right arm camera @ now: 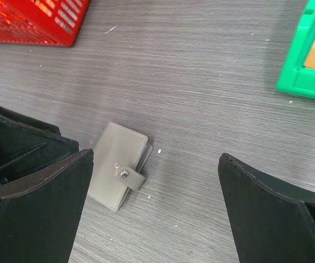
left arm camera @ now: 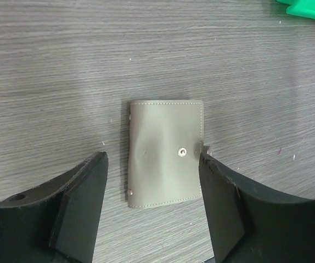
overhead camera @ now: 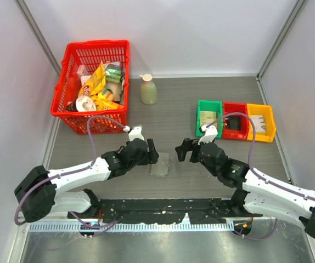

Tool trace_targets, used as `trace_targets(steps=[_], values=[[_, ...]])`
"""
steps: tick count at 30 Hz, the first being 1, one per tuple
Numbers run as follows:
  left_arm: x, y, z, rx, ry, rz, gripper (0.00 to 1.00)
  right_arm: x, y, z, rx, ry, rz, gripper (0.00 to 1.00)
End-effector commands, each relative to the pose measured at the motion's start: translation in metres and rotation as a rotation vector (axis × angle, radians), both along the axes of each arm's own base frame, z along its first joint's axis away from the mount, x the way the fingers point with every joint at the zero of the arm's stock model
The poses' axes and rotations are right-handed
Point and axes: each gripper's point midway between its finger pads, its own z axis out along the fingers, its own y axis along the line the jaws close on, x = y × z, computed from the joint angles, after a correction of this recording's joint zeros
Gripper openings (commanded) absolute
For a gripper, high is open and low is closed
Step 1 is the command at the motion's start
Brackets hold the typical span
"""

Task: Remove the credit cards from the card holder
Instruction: Open the card holder at the center of the board.

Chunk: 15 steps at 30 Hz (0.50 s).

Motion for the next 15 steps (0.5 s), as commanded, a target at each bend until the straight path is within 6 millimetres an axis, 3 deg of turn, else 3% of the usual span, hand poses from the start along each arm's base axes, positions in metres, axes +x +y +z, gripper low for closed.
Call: trace_targets(steps=[1,6,15], values=[[-0.002,0.011,0.011,0.078,-0.031,-0.024,0.70,0.004,0.027,0.014,0.080,-0.035,0.081,0.98],[-0.016,0.012,0.013,0.111,-0.040,-0.075,0.70,0.000,0.049,-0.010,0.086,0.062,0.136,0.87],[-0.029,0.018,0.019,0.123,-0.085,-0.139,0.73,0.001,0.069,-0.036,0.064,0.137,0.172,0.87]])
